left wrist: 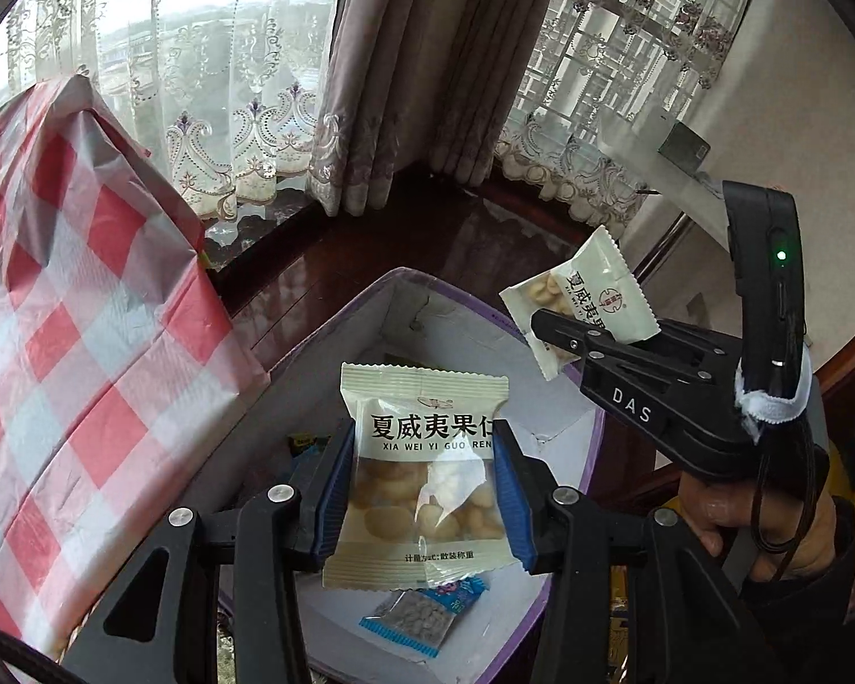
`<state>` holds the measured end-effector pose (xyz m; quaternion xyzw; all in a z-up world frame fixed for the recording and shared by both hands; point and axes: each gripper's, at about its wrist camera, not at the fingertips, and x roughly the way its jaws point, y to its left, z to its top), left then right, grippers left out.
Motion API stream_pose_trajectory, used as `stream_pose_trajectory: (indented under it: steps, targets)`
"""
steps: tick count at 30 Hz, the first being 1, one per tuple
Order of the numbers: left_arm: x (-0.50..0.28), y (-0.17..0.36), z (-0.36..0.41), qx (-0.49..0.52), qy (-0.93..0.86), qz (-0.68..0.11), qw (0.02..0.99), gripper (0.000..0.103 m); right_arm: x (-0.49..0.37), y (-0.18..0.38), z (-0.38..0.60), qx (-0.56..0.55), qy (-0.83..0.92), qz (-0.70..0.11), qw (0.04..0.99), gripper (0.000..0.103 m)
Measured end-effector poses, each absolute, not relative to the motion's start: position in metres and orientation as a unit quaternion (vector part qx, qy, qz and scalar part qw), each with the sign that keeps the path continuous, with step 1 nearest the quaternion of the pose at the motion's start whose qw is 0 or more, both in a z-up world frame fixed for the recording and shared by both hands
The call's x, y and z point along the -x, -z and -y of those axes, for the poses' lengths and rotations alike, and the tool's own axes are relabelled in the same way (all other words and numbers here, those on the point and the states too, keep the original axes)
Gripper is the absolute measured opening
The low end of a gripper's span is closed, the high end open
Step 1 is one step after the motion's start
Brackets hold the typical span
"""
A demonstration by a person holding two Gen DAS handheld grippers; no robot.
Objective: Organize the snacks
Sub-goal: 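Carry both cream nut packets to the white box and release them inside, then return both open tools to the remaining snacks on the table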
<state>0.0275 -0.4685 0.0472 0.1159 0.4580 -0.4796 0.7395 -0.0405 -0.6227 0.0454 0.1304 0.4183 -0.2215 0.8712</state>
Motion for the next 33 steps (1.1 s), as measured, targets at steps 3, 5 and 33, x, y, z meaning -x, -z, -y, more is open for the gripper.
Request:
stream_pose_trajectory:
  steps: [3, 5, 33]
  targets:
    - [-0.024, -0.044, 0.48, -0.115, 0.504, -0.469, 0.716, 0.055, 0.043, -0.046, 0.627, -0.133, 0.231, -0.418, 0.869, 0.034]
    - [-0.023, -0.044, 0.481, -0.119, 0.504, -0.469, 0.715, 0.056, 0.044, -0.047, 0.627, -0.134, 0.229, -0.413, 0.871, 0.052]
    - [-0.054, -0.105, 0.382, -0.155, 0.311, -0.252, 0.903, 0.083, -0.009, -0.091, 0.529, -0.033, 0.247, -0.364, 0.897, 0.082]
